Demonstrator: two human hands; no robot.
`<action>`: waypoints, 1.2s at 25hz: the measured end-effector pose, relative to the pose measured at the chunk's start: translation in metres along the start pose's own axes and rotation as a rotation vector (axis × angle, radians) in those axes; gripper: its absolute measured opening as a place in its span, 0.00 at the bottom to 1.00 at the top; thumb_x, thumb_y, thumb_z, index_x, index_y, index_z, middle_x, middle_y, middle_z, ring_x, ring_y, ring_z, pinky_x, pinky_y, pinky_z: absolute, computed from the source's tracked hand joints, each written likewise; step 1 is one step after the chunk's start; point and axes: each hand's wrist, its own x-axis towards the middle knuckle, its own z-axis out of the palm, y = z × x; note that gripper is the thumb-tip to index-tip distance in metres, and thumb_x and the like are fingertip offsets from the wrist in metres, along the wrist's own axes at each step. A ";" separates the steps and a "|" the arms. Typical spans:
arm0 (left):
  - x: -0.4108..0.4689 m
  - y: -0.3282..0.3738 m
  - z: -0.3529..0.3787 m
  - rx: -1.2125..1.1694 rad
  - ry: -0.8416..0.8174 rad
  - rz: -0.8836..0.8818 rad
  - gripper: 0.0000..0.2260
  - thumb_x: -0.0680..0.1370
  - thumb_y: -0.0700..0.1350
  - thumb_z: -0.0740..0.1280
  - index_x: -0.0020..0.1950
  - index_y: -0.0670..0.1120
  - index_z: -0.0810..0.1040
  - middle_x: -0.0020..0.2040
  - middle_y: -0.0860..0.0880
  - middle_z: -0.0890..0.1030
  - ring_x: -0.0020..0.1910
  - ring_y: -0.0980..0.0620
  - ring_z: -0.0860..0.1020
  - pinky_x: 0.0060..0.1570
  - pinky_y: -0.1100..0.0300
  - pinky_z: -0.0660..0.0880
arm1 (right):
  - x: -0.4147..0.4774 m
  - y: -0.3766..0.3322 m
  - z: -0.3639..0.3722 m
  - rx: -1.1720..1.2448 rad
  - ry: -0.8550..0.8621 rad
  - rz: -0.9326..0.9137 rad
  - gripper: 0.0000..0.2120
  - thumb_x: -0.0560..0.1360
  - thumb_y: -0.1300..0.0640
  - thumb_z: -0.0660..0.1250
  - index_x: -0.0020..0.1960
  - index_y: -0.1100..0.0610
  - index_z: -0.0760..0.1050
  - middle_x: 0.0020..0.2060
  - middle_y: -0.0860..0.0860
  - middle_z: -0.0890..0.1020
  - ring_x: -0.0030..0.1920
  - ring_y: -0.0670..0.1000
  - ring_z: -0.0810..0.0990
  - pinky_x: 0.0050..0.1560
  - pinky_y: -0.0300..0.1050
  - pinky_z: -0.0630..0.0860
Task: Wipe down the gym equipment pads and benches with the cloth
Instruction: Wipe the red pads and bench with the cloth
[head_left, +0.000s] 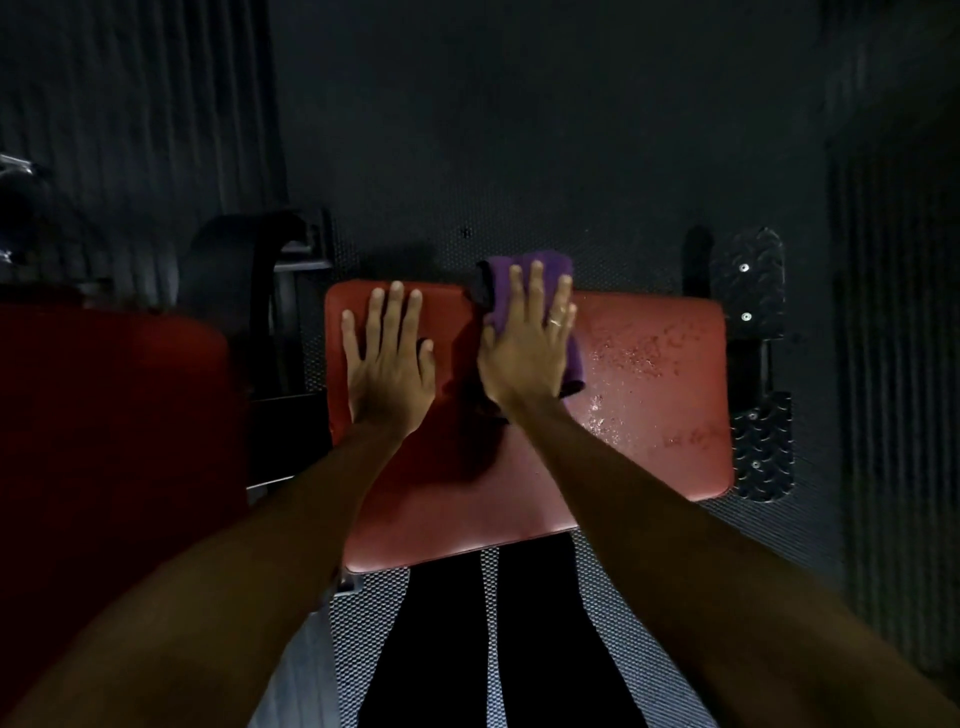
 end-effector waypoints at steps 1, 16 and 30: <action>0.001 0.000 0.001 0.004 -0.007 0.006 0.26 0.85 0.51 0.54 0.82 0.45 0.57 0.82 0.45 0.57 0.82 0.45 0.53 0.79 0.38 0.47 | -0.008 -0.009 0.006 0.003 0.008 -0.052 0.34 0.83 0.45 0.53 0.84 0.55 0.44 0.83 0.55 0.43 0.81 0.62 0.37 0.80 0.62 0.39; -0.008 0.003 -0.003 -0.022 0.029 -0.010 0.25 0.84 0.48 0.57 0.81 0.44 0.60 0.81 0.43 0.60 0.81 0.43 0.56 0.78 0.38 0.51 | -0.060 -0.004 0.019 0.069 -0.008 -0.091 0.36 0.80 0.45 0.53 0.84 0.55 0.47 0.83 0.56 0.43 0.82 0.62 0.38 0.81 0.60 0.39; -0.110 -0.001 0.001 -0.070 0.070 -0.204 0.26 0.83 0.50 0.59 0.81 0.44 0.60 0.81 0.42 0.61 0.81 0.43 0.57 0.79 0.42 0.50 | -0.102 0.006 0.029 0.092 -0.073 -0.208 0.35 0.82 0.46 0.56 0.84 0.57 0.48 0.83 0.55 0.43 0.82 0.62 0.38 0.81 0.63 0.44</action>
